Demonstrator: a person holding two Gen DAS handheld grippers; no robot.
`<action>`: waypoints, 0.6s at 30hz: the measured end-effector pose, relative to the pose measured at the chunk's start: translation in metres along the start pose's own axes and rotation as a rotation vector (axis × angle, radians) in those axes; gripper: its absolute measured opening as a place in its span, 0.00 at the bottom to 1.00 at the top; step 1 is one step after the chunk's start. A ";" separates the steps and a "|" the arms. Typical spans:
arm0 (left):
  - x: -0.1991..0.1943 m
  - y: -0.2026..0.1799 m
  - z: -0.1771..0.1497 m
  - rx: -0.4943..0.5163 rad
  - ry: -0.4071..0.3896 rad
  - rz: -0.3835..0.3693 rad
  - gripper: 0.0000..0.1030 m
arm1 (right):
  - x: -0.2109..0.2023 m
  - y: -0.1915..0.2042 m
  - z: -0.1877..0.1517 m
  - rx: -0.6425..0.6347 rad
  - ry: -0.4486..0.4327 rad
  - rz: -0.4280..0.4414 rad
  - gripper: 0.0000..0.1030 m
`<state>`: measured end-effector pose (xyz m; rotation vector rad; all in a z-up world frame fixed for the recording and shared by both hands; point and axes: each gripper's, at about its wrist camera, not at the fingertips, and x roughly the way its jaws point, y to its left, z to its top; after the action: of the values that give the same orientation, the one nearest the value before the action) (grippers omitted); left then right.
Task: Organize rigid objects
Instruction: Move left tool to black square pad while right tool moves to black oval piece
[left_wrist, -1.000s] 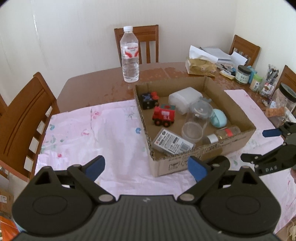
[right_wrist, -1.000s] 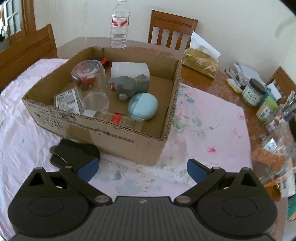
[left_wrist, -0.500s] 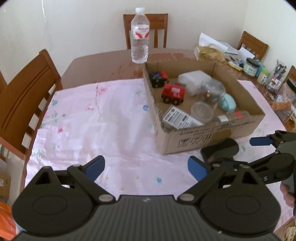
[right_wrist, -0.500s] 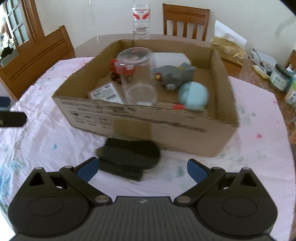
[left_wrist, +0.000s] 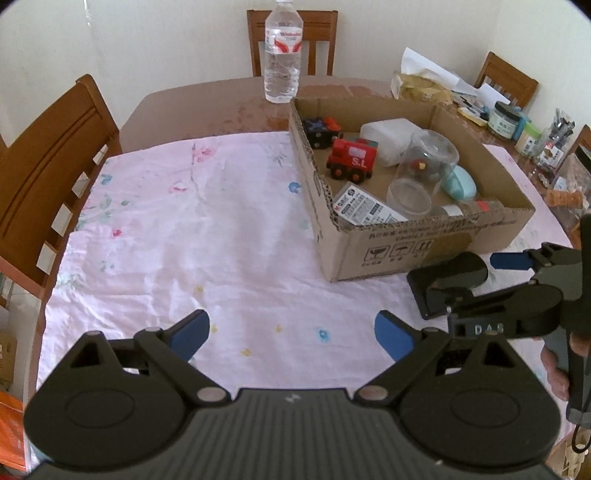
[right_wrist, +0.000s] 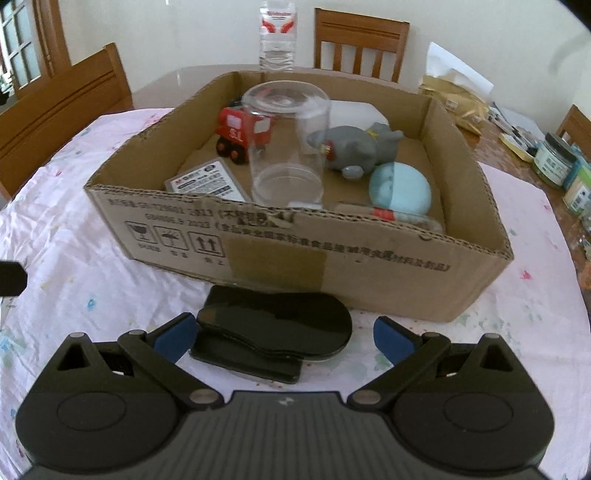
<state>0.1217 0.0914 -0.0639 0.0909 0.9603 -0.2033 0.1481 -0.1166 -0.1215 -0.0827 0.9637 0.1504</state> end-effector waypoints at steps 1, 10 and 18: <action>0.001 -0.001 0.000 0.002 0.002 -0.004 0.93 | 0.001 -0.002 0.000 0.006 0.002 -0.008 1.00; 0.007 -0.014 0.001 0.041 0.017 -0.036 0.93 | 0.004 -0.032 -0.003 0.088 0.001 -0.113 1.00; 0.012 -0.037 0.004 0.037 0.035 -0.021 0.93 | 0.005 -0.061 -0.011 0.058 0.032 -0.152 1.00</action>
<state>0.1231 0.0531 -0.0709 0.1184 0.9929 -0.2393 0.1520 -0.1778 -0.1322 -0.1050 0.9891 -0.0185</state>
